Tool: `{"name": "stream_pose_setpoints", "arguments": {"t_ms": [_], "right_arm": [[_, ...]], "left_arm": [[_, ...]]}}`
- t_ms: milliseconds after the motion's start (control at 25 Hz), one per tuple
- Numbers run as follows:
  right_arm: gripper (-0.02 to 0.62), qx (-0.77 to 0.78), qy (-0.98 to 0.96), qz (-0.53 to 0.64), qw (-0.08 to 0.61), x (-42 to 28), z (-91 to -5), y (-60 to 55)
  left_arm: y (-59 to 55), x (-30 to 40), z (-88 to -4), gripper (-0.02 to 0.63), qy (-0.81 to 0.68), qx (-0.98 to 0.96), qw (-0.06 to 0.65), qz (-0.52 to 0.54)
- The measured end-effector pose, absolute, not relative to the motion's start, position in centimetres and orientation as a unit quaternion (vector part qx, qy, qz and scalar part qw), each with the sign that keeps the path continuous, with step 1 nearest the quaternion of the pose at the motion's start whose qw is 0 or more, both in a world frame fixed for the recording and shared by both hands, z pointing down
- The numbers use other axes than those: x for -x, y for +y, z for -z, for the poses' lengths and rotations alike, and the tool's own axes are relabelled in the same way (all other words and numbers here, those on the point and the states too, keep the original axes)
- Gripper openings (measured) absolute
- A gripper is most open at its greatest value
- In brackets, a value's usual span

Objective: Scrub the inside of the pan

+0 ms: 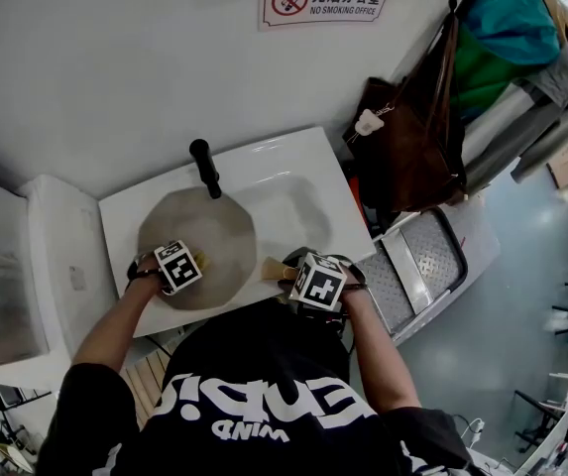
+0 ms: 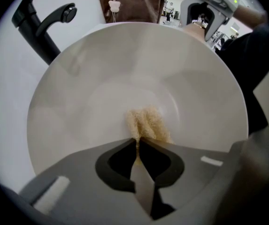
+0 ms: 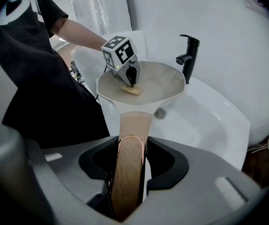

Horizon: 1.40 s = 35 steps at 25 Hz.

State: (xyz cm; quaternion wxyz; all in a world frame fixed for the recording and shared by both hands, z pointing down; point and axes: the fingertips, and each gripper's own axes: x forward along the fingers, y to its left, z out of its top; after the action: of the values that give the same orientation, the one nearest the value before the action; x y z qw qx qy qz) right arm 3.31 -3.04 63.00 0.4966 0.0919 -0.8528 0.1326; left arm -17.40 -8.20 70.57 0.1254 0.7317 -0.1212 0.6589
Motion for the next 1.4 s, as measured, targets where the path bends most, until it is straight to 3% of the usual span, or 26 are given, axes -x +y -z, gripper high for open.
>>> {"name": "stream_pose_setpoints", "arguments": {"t_ms": [840,1400], "right_arm": [[0.175,-0.092,-0.851,-0.135,0.5,-3.6,-63.4,-3.1],[0.175,-0.092,-0.844,-0.142,0.509,-3.7,-63.8,-3.0]], "left_arm": [[-6.0,12.2,-70.5,0.023,-0.085,-0.753,0.189,-0.625],[-12.0,9.6,-70.6,0.026,-0.154,-0.774,0.183,-0.587]]}}
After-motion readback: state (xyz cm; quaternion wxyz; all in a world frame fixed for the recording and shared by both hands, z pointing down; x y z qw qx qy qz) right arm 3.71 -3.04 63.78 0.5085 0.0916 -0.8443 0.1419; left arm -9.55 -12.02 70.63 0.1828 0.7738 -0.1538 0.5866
